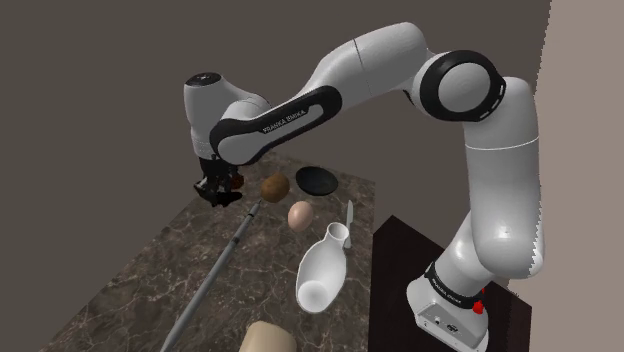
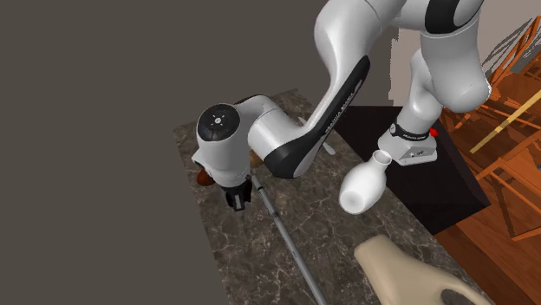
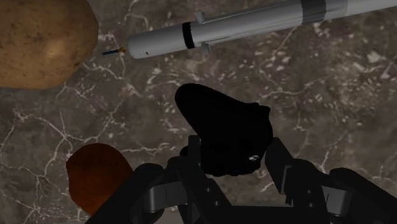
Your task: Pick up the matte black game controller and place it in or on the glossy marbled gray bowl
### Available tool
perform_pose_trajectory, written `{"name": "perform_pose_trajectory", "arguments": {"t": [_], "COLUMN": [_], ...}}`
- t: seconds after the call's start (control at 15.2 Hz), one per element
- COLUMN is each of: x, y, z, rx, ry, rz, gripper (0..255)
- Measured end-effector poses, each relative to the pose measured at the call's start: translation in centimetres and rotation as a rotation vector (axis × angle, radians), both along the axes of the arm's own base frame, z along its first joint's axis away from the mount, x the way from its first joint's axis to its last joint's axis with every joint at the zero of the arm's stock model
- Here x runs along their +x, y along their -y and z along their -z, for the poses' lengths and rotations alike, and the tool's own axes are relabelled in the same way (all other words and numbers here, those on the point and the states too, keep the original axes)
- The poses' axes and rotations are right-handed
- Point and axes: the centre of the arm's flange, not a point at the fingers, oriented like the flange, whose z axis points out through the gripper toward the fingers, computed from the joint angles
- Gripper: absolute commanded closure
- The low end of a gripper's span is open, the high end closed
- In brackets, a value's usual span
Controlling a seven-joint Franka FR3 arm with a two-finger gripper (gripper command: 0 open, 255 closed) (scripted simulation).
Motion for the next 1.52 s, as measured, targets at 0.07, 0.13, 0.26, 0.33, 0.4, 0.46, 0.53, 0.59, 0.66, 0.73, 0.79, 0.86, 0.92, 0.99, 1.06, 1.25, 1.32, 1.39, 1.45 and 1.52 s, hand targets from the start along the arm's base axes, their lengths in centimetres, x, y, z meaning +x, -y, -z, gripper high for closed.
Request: {"name": "perform_pose_trajectory", "arguments": {"t": [0.07, 0.13, 0.26, 0.33, 0.4, 0.46, 0.53, 0.59, 0.66, 0.73, 0.79, 0.86, 0.92, 0.99, 1.06, 1.25, 1.32, 1.39, 1.45, 1.52], "x": [0.0, 0.0, 0.0, 0.1, 0.2, 0.1, 0.1, -0.1, -0.3, -0.7, -0.8, -1.1, -1.2, -1.7, -1.8, -2.8, -3.1, -3.6, -3.8, -3.9], "y": [0.0, 0.0, 0.0, -0.1, 0.0, 0.0, 0.1, 0.5, 1.6, 2.7, 3.9, 5.2, 6.3, 7.8, 9.2, 12.9, 14.1, 15.5, 16.9, 18.2], "z": [-0.5, -1.1, -2.2, -2.7, -3.2, -3.8, -4.3, -4.5, -4.6, -4.7, -4.8, -5.1, -5.1, -5.1, -5.0, -5.4, -5.5, -5.6, -5.7, -5.7], "rx": [0.000, 0.000, 0.000, 0.000, 0.000, 0.000, 0.000, 0.000, 0.000, 0.000, 0.000, 0.000, 0.000, 0.000, 0.000, 0.000, 0.000, 0.000, 0.000, 0.000], "ry": [0.000, 0.000, 0.000, 0.000, 0.000, 0.000, 0.000, 0.000, 0.000, 0.000, 0.000, 0.000, 0.000, -0.001, 0.000, 0.000, 0.000, -0.001, -0.001, 0.000], "rz": [0.000, 0.000, 0.000, 0.000, 0.000, 0.000, 0.000, 0.000, 0.000, 0.000, 0.000, 0.001, 0.000, 0.001, 0.001, 0.001, 0.001, 0.001, 0.001, 0.001], "gripper": [255, 255, 255, 255, 255, 255, 255, 255, 255, 255, 255, 255, 255, 255, 255, 255, 255, 255, 255, 255]}}
